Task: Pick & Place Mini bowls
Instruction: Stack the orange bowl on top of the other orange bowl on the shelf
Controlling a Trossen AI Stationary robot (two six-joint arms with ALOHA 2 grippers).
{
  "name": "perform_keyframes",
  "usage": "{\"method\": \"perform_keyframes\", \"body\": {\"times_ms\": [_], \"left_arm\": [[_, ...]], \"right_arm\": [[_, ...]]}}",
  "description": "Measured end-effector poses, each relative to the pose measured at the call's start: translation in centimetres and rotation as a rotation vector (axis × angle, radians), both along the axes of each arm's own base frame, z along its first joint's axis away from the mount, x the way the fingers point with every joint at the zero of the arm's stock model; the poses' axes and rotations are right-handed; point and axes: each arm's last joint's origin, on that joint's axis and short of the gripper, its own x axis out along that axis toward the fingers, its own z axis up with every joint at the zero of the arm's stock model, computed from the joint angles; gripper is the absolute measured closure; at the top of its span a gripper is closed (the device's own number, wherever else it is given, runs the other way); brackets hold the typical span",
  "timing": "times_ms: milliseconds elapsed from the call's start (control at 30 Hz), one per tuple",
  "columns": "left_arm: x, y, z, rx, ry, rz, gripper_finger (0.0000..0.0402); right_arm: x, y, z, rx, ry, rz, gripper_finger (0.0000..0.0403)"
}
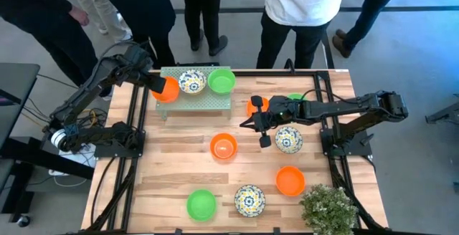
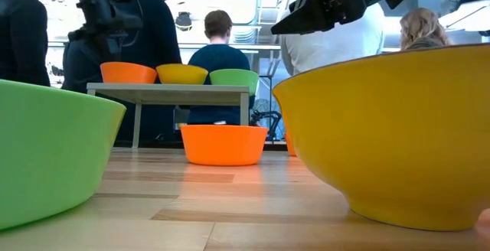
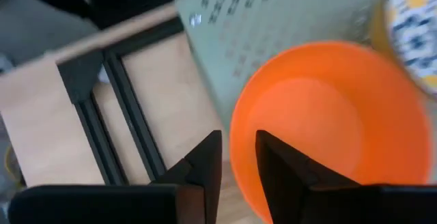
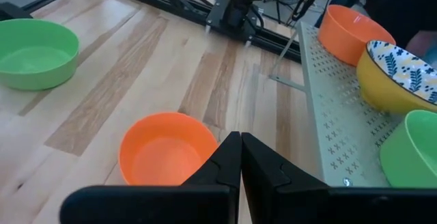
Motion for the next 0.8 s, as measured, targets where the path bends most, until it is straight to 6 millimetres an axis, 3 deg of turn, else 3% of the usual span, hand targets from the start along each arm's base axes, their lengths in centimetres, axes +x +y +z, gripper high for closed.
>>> {"method": "perform_keyframes", "body": {"times_ms": [267,500,667,800], "left_arm": [[-1.2,-3.8,4.2,0.227,-0.108,-0.165,0.0324],[-0.6,-7.8,6.9,0.392,-0.397,-0.468,0.0376],[1.7,-9.9,6.9,0.336,-0.462,-0.695,0.0395],[4.3,-11.7,5.0,0.291,-0.492,-0.853,0.0396]], "right_arm": [[0.2,0.0,0.4,-0.002,-0.05,0.0,0.0398],[0.4,-0.1,1.2,-0.006,-0.13,-0.002,0.0398],[0.5,-0.1,1.6,-0.007,-0.17,-0.003,0.0398],[0.6,-0.1,1.7,-0.008,-0.187,-0.003,0.0398]]}}
